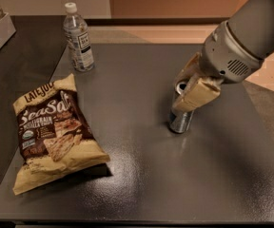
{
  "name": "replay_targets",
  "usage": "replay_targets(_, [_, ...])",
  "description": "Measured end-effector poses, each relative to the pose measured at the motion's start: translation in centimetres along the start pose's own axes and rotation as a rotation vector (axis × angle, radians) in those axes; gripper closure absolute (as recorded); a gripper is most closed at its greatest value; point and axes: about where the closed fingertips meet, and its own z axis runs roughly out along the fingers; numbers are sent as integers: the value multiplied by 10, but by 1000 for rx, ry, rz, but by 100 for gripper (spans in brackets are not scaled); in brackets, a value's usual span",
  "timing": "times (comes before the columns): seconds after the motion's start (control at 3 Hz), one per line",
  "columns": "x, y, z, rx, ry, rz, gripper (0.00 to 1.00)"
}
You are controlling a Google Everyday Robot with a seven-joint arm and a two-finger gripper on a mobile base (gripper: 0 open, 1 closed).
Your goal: Move redbull can near brown chip bag
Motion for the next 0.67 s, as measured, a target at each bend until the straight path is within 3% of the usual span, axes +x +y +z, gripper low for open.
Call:
replay_targets(0.33, [-35,-1,5,-28,-33,-40,100])
replay_targets(0.67, [-71,4,19,-78,-52,-87,100])
